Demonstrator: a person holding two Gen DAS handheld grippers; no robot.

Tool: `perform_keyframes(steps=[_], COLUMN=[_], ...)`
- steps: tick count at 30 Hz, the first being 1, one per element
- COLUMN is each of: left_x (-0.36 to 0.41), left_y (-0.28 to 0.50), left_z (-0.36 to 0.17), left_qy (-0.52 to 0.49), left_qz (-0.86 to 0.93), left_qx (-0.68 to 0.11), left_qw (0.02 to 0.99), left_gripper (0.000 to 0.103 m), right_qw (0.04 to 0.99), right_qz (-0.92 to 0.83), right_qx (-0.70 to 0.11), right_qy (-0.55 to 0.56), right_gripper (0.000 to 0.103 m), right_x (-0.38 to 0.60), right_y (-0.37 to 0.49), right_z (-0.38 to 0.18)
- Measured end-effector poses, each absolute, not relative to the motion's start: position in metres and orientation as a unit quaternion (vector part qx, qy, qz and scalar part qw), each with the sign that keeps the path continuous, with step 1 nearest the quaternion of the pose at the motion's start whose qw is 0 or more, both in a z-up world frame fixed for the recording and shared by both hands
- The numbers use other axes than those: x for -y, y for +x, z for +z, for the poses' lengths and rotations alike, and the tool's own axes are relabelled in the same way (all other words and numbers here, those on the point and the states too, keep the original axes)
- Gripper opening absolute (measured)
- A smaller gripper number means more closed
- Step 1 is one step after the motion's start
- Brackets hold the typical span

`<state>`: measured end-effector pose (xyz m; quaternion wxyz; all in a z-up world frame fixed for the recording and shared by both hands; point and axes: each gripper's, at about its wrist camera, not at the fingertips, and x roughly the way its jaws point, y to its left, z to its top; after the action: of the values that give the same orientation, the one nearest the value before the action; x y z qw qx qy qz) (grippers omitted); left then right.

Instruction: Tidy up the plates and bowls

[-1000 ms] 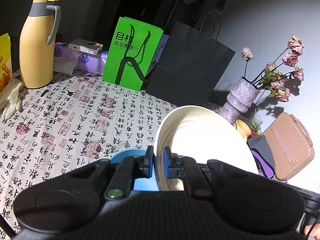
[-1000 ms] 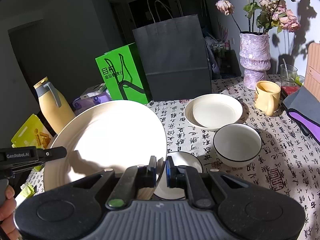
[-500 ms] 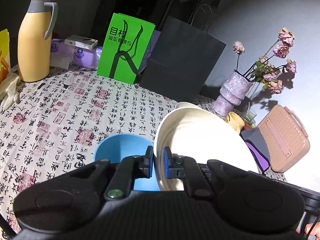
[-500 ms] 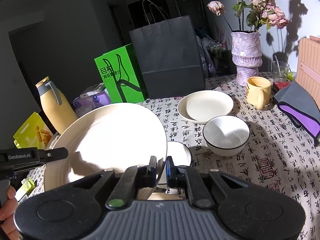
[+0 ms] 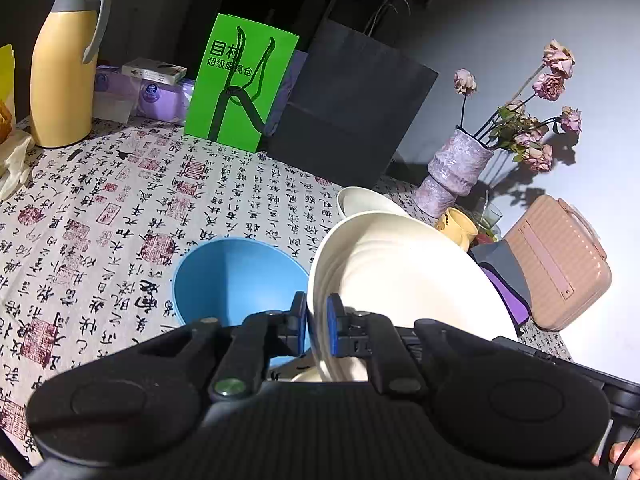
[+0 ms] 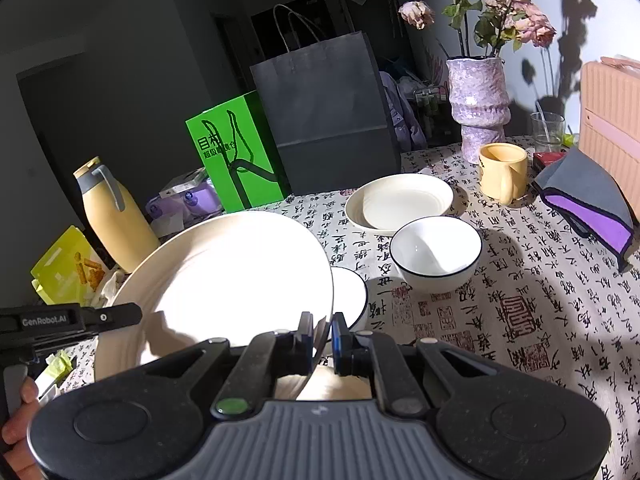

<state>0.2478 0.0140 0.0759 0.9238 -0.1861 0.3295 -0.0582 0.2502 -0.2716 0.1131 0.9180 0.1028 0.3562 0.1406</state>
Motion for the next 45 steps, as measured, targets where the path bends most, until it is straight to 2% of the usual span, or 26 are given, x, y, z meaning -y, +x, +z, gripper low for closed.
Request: perform_keyframes(steps=[22, 45], left_x=[-0.001, 0.012], left_y=[0.229, 0.218], left_z=[0.038, -0.017], left_qy=[-0.186, -0.170], left_qz=[-0.071, -0.073], left_qx=[-0.365, -0.413], left_qw=[0.909, 0.892], left_gripper=[0.011, 0.011], right_qw=[0.914, 0.903], right_qz=[0.135, 0.118], right_qx=[-0.363, -0.395], right_qy=[0.117, 0.120], right_gripper=[0.009, 0.009], right_x=[0.290, 0.303], right_y=[0.222, 0.201], right_z=[0.085, 0.030])
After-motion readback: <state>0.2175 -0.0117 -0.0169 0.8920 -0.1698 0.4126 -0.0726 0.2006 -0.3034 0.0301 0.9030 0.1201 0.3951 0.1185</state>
